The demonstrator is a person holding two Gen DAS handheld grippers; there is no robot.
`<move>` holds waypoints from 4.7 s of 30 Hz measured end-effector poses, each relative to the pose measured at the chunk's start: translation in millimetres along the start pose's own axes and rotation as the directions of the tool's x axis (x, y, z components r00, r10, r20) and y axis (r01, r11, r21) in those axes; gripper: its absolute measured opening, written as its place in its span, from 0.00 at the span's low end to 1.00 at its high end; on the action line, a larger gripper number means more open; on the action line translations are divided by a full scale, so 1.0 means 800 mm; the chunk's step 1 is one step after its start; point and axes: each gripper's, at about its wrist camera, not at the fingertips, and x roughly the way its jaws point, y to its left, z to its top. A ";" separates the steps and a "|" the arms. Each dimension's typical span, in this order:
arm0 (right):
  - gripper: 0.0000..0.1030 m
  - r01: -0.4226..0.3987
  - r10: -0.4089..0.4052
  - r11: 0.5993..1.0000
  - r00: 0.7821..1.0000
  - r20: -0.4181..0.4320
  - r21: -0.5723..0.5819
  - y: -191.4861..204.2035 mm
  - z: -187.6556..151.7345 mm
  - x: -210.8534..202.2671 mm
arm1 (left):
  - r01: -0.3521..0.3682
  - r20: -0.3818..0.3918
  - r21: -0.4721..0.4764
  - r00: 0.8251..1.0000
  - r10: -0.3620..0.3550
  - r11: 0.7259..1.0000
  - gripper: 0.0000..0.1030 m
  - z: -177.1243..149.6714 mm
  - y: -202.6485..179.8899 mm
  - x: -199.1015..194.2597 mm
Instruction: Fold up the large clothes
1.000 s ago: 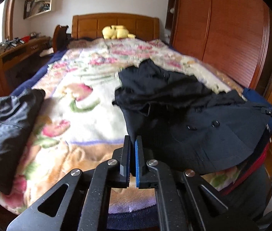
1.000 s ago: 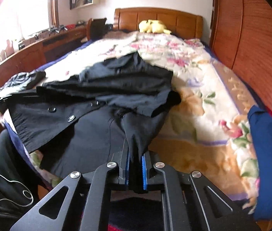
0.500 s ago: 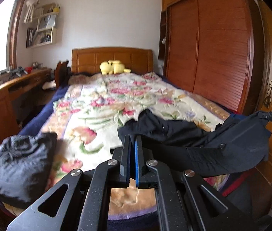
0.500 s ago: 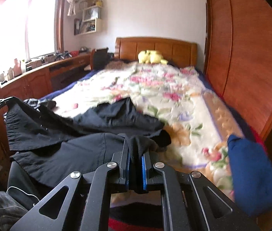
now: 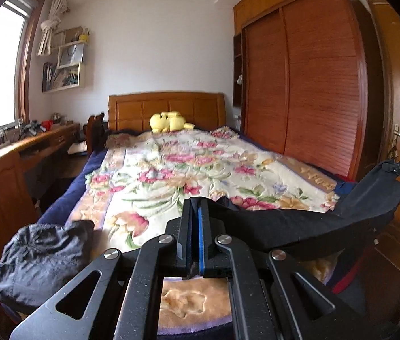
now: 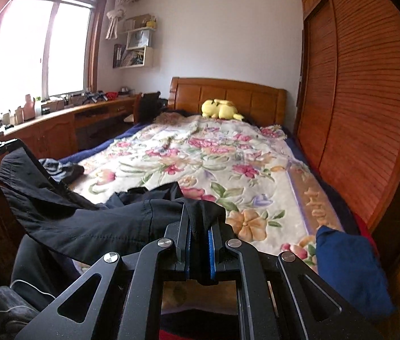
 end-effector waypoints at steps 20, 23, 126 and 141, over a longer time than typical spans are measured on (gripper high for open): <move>0.08 0.080 -0.079 0.997 0.962 -0.260 -0.007 -0.022 0.029 0.340 | -0.096 -0.239 -0.011 0.967 0.090 0.995 0.04 -0.021 0.044 0.291; 0.08 0.101 -0.095 0.995 0.961 -0.258 0.007 -0.029 0.050 0.367 | -0.111 -0.238 0.013 0.965 0.111 0.994 0.04 0.001 0.045 0.323; 0.28 -0.048 0.107 0.988 0.891 -0.442 0.144 -0.010 -0.088 0.353 | 0.058 -0.461 -0.064 0.884 -0.081 0.996 0.04 -0.170 0.019 0.267; 0.25 -0.101 0.146 0.986 0.906 -0.398 0.131 -0.019 -0.086 0.246 | 0.102 -0.414 -0.061 0.902 -0.118 0.993 0.04 -0.172 -0.005 0.169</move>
